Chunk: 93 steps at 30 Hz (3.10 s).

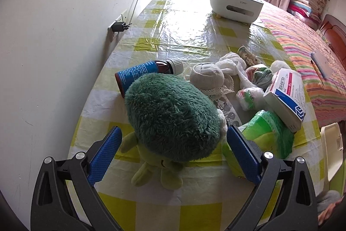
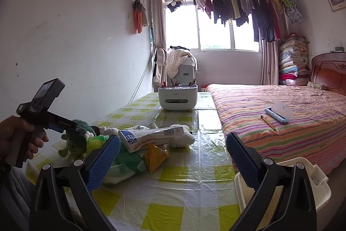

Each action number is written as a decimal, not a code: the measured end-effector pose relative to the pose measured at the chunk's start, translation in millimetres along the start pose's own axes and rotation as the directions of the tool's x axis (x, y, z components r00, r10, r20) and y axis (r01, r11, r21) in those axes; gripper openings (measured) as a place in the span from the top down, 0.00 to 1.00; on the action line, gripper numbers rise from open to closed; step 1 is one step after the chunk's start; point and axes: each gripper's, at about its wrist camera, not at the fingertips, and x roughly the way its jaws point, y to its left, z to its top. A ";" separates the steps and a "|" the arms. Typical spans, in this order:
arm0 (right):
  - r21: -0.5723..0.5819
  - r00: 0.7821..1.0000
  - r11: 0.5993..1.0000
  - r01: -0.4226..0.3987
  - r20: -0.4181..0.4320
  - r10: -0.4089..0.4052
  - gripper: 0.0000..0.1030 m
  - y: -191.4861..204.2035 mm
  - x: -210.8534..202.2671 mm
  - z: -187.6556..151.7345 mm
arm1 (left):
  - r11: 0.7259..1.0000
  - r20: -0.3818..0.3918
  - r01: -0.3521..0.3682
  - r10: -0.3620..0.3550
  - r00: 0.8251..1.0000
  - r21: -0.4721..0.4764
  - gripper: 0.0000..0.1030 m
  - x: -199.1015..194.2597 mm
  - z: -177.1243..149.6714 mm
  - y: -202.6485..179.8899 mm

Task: Collect trash
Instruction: 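Grasp the green plush toy with the left tool while the right tool grasps the yellow chip packet, then carry the yellow chip packet with the right tool and drop it into the cream bin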

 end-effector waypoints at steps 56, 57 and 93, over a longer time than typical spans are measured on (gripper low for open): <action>0.272 0.886 0.960 -0.063 -0.427 0.179 0.65 -32.2 125.9 -30.7 | 0.911 0.275 0.359 -0.405 0.872 0.203 0.31 -99.6 -15.7 -116.5; 0.274 0.893 0.960 -0.058 -0.416 0.173 0.65 -35.7 119.9 -30.5 | 0.910 0.275 0.359 -0.407 0.871 0.208 0.31 -99.6 -17.1 -118.0; 0.479 0.960 0.837 0.263 -0.219 -0.176 0.65 -168.9 -3.6 -41.9 | 0.808 0.153 0.401 -0.504 0.850 0.432 0.29 -85.9 -83.2 -237.7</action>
